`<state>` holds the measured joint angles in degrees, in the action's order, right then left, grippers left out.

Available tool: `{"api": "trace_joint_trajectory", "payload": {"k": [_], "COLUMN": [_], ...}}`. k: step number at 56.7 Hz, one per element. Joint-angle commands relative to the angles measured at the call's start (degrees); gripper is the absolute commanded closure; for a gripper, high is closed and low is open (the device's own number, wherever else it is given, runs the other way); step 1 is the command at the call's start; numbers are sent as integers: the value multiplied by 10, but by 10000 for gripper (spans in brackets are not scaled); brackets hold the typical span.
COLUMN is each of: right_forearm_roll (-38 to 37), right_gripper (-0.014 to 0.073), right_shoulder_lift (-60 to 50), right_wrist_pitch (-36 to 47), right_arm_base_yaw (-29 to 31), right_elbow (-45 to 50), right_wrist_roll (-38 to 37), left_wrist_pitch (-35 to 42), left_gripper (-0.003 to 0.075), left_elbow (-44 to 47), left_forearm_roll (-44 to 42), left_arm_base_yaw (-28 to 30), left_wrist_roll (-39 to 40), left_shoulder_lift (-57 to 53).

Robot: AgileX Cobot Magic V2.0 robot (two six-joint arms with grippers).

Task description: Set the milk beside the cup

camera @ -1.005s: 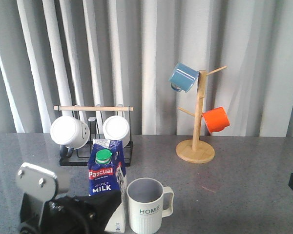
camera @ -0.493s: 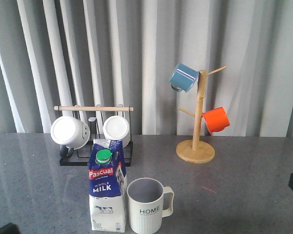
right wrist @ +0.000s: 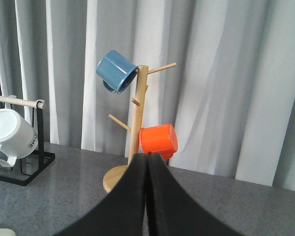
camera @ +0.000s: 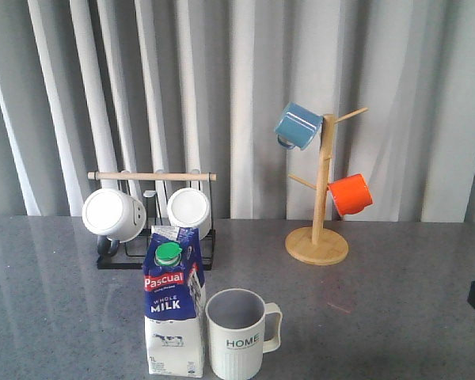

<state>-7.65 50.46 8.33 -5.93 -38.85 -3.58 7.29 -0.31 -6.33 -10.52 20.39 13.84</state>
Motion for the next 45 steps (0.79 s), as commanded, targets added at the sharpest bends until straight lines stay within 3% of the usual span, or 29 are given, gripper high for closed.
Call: {"api": "trace_joint_trajectory", "payload": {"k": [1,15,45], "right_forearm_roll": [-1,-1,-1], "right_gripper": [602,602,602], "right_shoulder_lift": [-5,-5,-5], "right_wrist_pitch": [40,40,38], "right_arm_base_yaw": [4,4,4], "right_elbow": [-18,-18,-18], "right_wrist_roll": [0,0,0], "left_wrist_pitch": [33,-54,-83], "left_gripper": [727,727,727], "left_elbow": [6,5,5], "left_forearm_roll": [-3,-61,-78], "left_arm_base_yaw": [4,4,6], "left_wrist_roll": [-19,-46,-46], "left_shoulder_lift": [-30,-156,-153]}}
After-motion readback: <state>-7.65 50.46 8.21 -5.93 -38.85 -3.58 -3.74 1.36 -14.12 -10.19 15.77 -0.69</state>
